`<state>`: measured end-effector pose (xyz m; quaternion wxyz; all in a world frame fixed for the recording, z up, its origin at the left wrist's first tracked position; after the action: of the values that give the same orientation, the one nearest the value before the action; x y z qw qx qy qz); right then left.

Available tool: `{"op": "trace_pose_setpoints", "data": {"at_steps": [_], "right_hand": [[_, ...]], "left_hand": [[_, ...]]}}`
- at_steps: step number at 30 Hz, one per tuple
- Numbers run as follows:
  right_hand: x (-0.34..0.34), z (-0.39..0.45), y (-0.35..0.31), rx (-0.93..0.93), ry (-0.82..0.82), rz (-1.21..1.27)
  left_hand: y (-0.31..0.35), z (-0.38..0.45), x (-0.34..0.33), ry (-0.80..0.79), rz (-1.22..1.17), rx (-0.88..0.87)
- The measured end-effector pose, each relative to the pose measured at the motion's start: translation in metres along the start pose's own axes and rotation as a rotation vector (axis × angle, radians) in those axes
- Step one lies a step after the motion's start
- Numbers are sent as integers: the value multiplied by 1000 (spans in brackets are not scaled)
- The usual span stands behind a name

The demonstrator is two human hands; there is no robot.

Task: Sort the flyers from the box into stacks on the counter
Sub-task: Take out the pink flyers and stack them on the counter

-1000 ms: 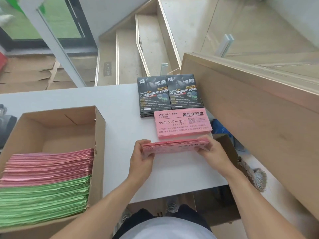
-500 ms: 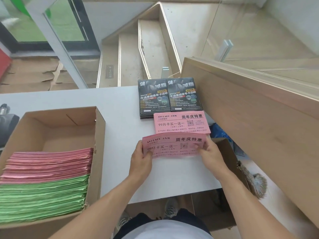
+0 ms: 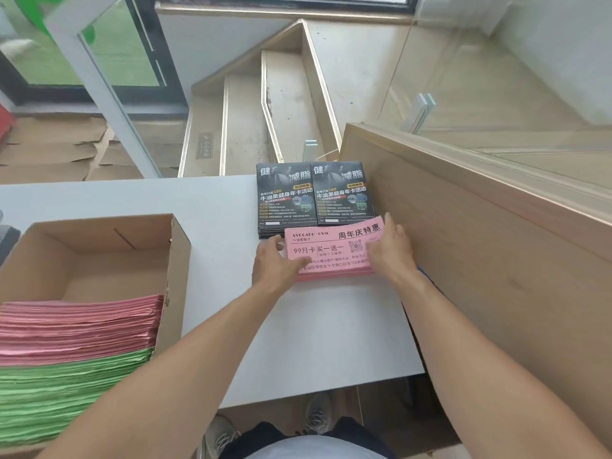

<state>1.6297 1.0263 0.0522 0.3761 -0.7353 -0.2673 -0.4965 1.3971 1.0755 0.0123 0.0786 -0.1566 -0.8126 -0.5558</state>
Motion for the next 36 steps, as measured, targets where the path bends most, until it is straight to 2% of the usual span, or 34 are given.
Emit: {"op": "trace_pose_setpoints", "data": {"at_steps": [7,11,15,18,22,26,29,32,36], "right_hand": [[-14,-10,11,32,-191,-181],[-14,-10,8,29,-160,-176],[-8,-17,3,39,-171,-261],[9,-25,-23,126,-58,-301],[22,-46,-106,386,134,-58],[0,-87,-195,637,116,149],[-29,-131,-250,868,14,160],[-59,-169,-292,1110,9,-58],[-94,-187,-325,1071,-253,-180]], "left_hand": [[-19,-2,-10,-113,251,50],[-13,-1,-11,-126,249,-11],[-13,-3,-8,-153,267,12],[-6,-11,5,-136,235,-2],[25,-36,68,68,-44,-279],[30,-61,166,334,-116,-439],[5,-73,239,472,27,-415],[-29,-84,296,524,248,-377],[-68,-82,333,428,435,-323]]}}
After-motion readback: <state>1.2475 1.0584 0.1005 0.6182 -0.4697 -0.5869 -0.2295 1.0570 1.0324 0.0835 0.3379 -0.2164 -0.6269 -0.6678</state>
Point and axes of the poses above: each hand's wrist, its own z-axis towards the middle knuckle, its own x-axis out of the back of the hand, y = z × x, the point moved 4 cm from there along z, towards the middle knuckle, and after that the axes turned 14 degrees about -z, right-handed, at the moved point
